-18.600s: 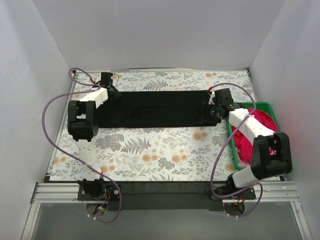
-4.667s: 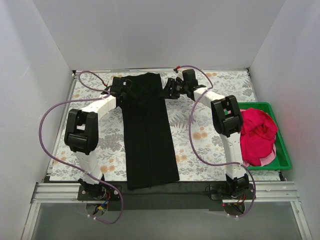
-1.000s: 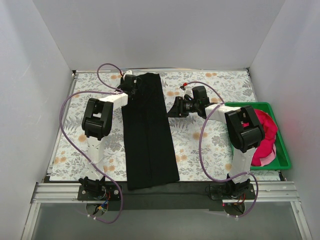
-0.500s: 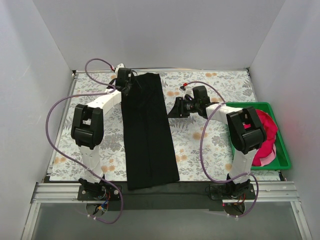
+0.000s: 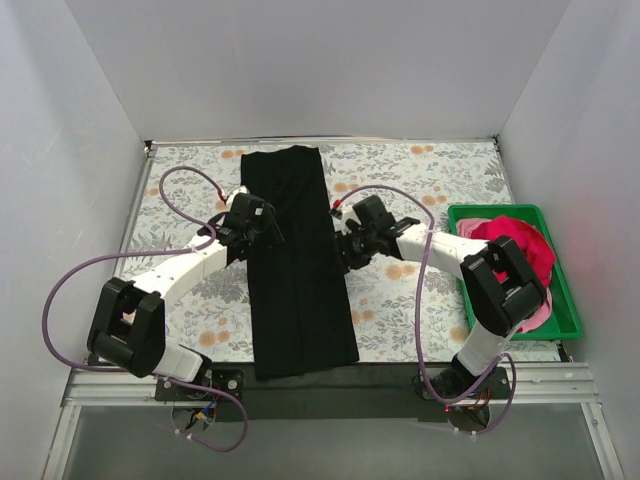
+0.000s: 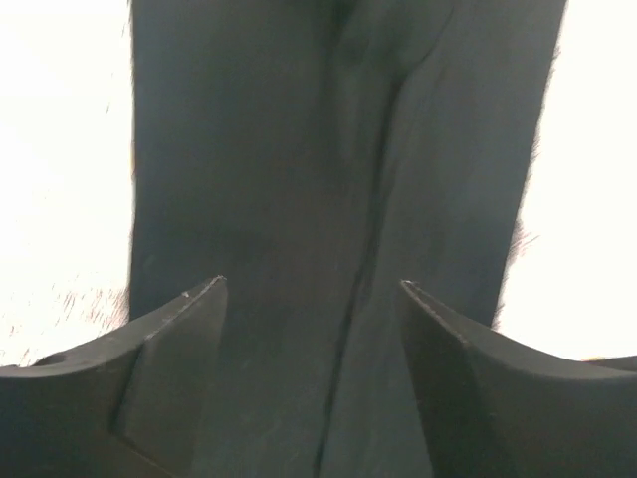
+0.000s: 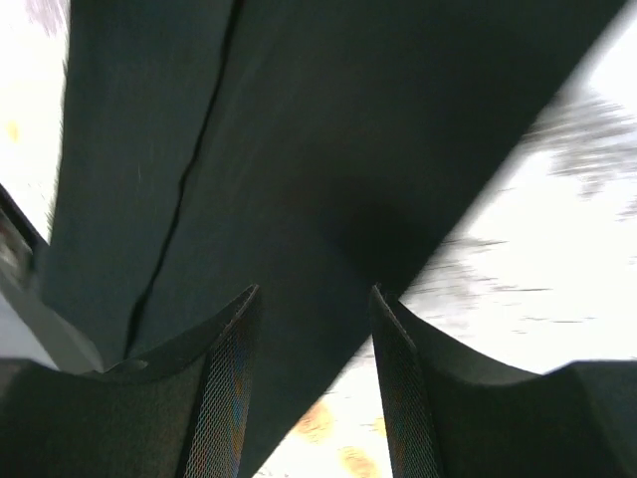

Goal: Fold and stack the t-shirts
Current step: Fold the tshirt

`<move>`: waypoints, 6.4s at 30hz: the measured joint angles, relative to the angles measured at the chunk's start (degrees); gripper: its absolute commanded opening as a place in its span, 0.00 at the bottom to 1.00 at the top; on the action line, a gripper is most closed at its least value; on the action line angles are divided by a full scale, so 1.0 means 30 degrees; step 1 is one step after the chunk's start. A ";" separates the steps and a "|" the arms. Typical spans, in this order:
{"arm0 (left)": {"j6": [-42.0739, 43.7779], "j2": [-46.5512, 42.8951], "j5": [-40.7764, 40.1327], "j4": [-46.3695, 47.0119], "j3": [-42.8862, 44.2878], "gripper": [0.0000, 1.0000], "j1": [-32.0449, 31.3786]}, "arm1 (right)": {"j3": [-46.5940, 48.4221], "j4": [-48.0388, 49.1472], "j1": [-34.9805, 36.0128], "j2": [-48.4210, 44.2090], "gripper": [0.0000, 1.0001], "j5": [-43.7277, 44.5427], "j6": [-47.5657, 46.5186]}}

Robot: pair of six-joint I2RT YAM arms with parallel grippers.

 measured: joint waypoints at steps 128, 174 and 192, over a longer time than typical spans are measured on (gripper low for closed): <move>-0.2747 -0.3949 0.5858 -1.2080 -0.1843 0.06 -0.3060 | 0.5719 -1.3945 0.5078 -0.0991 0.01 0.7963 0.4459; 0.2062 0.3847 0.0860 0.1435 0.0459 0.08 0.2477 | 1.0542 -0.5850 0.0947 0.5996 0.01 0.9792 -0.0554; 0.2033 0.3847 -0.0160 0.1807 0.0466 0.33 0.2492 | 1.0535 -0.5297 0.0845 0.6688 0.26 0.9712 -0.0168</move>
